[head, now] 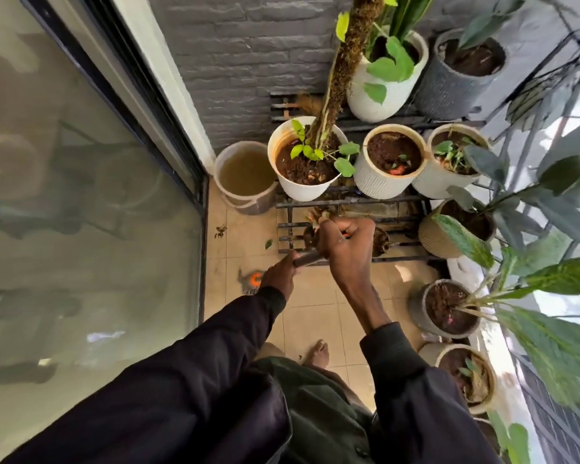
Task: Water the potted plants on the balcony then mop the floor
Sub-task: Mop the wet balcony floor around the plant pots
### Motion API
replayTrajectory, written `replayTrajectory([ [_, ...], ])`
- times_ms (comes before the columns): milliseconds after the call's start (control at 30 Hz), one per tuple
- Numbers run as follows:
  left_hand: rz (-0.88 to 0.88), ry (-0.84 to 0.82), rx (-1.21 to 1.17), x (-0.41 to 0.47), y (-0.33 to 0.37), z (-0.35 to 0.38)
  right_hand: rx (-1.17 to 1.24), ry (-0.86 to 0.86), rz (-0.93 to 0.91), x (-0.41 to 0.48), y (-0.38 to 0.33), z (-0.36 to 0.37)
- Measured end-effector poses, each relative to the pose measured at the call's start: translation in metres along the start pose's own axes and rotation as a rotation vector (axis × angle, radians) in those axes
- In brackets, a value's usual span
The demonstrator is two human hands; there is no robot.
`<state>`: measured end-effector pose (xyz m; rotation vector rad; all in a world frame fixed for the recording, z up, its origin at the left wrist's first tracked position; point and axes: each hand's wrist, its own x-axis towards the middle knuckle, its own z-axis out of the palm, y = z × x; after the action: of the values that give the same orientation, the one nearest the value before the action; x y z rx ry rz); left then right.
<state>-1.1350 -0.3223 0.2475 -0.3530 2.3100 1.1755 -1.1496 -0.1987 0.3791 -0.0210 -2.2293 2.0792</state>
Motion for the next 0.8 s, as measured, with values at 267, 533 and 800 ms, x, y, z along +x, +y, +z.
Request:
replayTrajectory([
  [267, 0.165, -0.125, 0.452, -0.008, -0.024, -0.004, 0.021, 0.228, 0.030, -0.045, -0.010, 0.005],
  [533, 0.375, -0.397, 0.518, -0.024, -0.040, -0.025, 0.010, 0.614, 0.073, -0.107, -0.023, 0.026],
  [800, 0.514, -0.638, 0.388, -0.067, -0.047, 0.007, 0.126, 1.117, -0.089, -0.192, -0.060, -0.005],
])
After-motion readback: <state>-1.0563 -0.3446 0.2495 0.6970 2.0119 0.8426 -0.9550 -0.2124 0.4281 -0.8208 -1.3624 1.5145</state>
